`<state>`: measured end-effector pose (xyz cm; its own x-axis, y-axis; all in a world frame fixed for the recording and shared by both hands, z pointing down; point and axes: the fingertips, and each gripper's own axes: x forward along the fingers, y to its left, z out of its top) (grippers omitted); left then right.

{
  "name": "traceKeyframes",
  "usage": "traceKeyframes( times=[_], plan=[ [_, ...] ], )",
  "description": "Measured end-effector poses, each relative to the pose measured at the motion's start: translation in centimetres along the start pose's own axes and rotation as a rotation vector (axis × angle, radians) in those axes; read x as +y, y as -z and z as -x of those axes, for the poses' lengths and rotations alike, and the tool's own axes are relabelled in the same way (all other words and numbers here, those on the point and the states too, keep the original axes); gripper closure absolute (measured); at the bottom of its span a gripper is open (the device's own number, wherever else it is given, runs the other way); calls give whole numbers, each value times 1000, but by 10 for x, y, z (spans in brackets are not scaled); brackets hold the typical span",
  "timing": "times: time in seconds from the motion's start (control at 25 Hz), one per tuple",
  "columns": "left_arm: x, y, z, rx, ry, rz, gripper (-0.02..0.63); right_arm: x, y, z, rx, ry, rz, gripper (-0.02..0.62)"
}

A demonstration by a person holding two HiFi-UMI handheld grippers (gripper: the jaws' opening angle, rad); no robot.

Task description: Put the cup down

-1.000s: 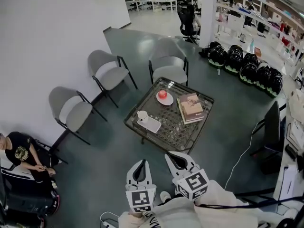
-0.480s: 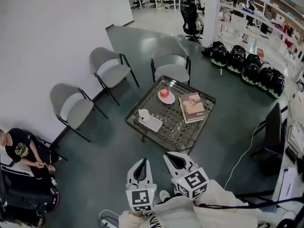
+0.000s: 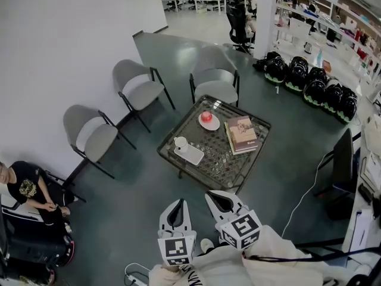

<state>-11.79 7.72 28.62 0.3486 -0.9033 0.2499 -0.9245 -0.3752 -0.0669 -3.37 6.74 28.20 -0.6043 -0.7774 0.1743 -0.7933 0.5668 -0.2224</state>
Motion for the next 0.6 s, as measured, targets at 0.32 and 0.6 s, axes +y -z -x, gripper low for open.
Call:
traceKeyframes(
  times=[0.32, 0.6],
  plan=[
    [-1, 0, -1, 5, 3, 2, 595, 0, -1, -1, 4, 0, 5, 591],
    [0, 3, -1, 5, 3, 16, 595, 0, -1, -2, 5, -3, 12, 591]
  ],
)
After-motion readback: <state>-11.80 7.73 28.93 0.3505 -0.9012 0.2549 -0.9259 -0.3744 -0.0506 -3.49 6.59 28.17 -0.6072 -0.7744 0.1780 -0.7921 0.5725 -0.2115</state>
